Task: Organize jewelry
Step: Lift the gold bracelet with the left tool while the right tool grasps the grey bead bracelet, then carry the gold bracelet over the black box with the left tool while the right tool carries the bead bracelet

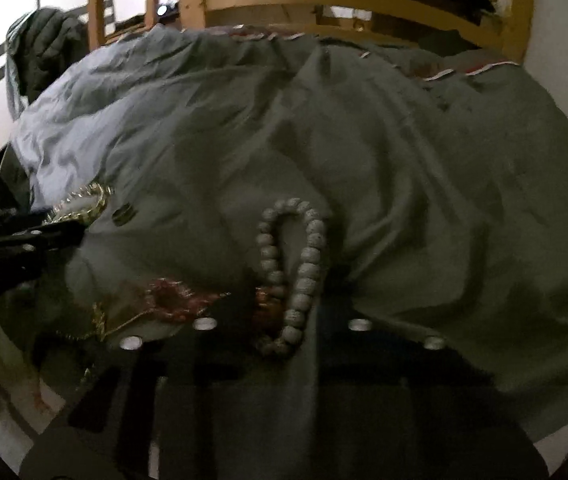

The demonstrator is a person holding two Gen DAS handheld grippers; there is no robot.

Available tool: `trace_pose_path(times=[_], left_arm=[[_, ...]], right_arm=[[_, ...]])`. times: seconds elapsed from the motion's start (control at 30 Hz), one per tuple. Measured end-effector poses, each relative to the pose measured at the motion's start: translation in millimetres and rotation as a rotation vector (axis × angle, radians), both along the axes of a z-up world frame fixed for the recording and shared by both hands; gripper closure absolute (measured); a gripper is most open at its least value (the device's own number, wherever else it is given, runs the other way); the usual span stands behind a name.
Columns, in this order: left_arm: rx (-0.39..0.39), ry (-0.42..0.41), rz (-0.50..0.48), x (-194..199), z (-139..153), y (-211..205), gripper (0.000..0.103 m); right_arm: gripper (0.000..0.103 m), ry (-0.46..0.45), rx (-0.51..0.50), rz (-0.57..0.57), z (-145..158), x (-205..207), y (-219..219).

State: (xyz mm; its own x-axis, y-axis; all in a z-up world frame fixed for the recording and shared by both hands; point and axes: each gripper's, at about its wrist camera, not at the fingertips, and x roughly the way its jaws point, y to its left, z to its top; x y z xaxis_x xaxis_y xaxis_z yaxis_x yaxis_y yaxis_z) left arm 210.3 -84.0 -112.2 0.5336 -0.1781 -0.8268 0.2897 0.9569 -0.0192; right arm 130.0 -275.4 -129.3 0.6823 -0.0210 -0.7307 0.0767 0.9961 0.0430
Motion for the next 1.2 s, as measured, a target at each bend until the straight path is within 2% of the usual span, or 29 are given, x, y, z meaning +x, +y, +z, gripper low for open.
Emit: trace_pose_path(times=[0.03,0.07,0.1,0.17,0.2,0.3,0.47,0.7,0.83,0.93,1.0,1.2], left_arm=[[-0.056,0.031,-0.007,3,3,4,0.090],[-0.074,0.033,0.000,4,6,6,0.093],[-0.086,0.026,-0.002,4,9,8,0.093],[-0.084,0.012,-0.012,2,12,6,0.094],[-0.084,0.003,-0.015,1,14,5,0.094],[-0.095,-0.022,-0.024,-1,21,4,0.094],[-0.137,-0.062,-0.024,-11,41,12,0.095],[-0.162,-0.096,-0.023,-17,57,13,0.095],[-0.163,-0.101,-0.031,-18,60,13,0.095],[-0.151,-0.114,-0.033,-19,63,12,0.095],[-0.146,-0.123,-0.035,-21,65,12,0.095],[-0.138,-0.142,-0.032,-31,77,10,0.095]], right_arm=[[0.086,-0.013,0.005,-0.023,3,-1,-5],[0.091,-0.024,0.001,-0.043,5,-2,-9],[0.091,-0.034,0.001,-0.062,8,-3,-13],[0.091,-0.056,0.062,-0.077,12,-5,-23],[0.095,-0.070,0.084,-0.083,14,-7,-28],[0.094,-0.156,0.148,-0.066,28,-16,-34],[0.094,-0.215,0.161,-0.043,41,-22,-32],[0.094,-0.209,0.211,-0.032,42,-19,-37],[0.094,-0.224,0.289,-0.007,47,-21,-41],[0.094,-0.194,0.291,0.029,52,-20,-34],[0.094,-0.127,0.276,0.064,51,-14,-27],[0.094,-0.088,0.227,0.070,54,-20,-15]])
